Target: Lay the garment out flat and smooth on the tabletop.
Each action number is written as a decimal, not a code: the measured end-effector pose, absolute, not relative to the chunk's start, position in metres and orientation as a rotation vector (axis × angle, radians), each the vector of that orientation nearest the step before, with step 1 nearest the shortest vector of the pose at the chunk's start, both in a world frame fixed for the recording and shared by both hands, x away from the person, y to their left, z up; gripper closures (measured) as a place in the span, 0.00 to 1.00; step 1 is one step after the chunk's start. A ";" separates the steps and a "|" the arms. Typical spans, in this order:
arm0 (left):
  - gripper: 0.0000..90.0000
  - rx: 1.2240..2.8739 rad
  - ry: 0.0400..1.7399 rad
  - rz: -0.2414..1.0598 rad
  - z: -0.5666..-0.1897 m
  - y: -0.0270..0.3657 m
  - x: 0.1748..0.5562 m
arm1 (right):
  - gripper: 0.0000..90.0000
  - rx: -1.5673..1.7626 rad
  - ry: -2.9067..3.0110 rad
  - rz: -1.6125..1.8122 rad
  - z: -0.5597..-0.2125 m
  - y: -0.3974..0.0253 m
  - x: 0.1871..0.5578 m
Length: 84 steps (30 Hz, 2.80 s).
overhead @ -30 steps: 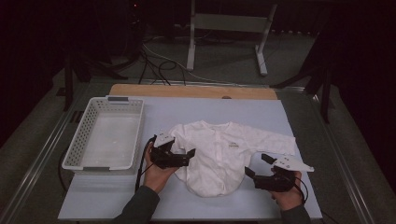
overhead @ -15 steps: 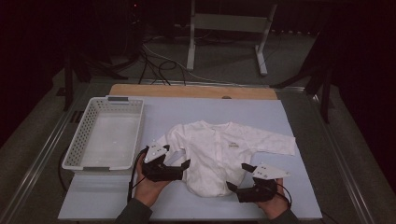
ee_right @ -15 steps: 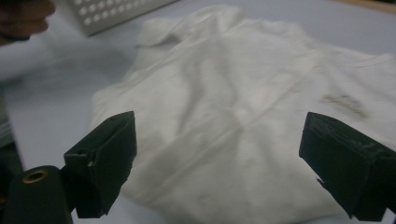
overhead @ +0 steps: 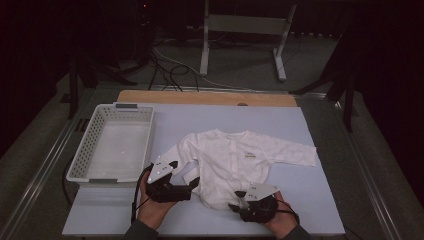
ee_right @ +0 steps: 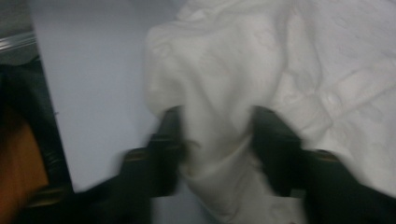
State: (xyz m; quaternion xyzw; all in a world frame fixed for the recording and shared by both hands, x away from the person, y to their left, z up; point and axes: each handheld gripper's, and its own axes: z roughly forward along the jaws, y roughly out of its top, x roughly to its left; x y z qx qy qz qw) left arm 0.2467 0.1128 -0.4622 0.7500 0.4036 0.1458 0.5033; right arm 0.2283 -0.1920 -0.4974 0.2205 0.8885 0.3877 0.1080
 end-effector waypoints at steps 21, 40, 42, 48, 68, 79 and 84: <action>0.31 1.955 0.791 0.171 -0.480 0.051 0.240 | 0.93 0.987 2.272 1.305 -0.458 -0.220 0.280; 0.98 1.872 0.776 0.120 -0.447 0.037 0.281 | 0.71 0.896 2.302 1.220 -0.464 -0.211 0.276; 0.98 1.839 0.782 0.102 -0.441 0.044 0.283 | 0.64 0.867 2.314 1.154 -0.469 -0.206 0.276; 0.98 1.781 0.839 0.119 -0.431 0.066 0.292 | 0.61 0.890 2.321 1.105 -0.474 -0.209 0.278; 0.51 1.784 1.012 0.185 -0.460 0.084 0.318 | 0.87 1.004 2.296 1.086 -0.475 -0.223 0.293; 0.37 1.754 1.037 0.173 -0.468 0.116 0.285 | 0.88 1.052 2.286 1.059 -0.476 -0.220 0.301; 0.36 1.808 1.027 0.156 -0.480 0.109 0.275 | 0.88 1.063 2.277 1.070 -0.476 -0.220 0.302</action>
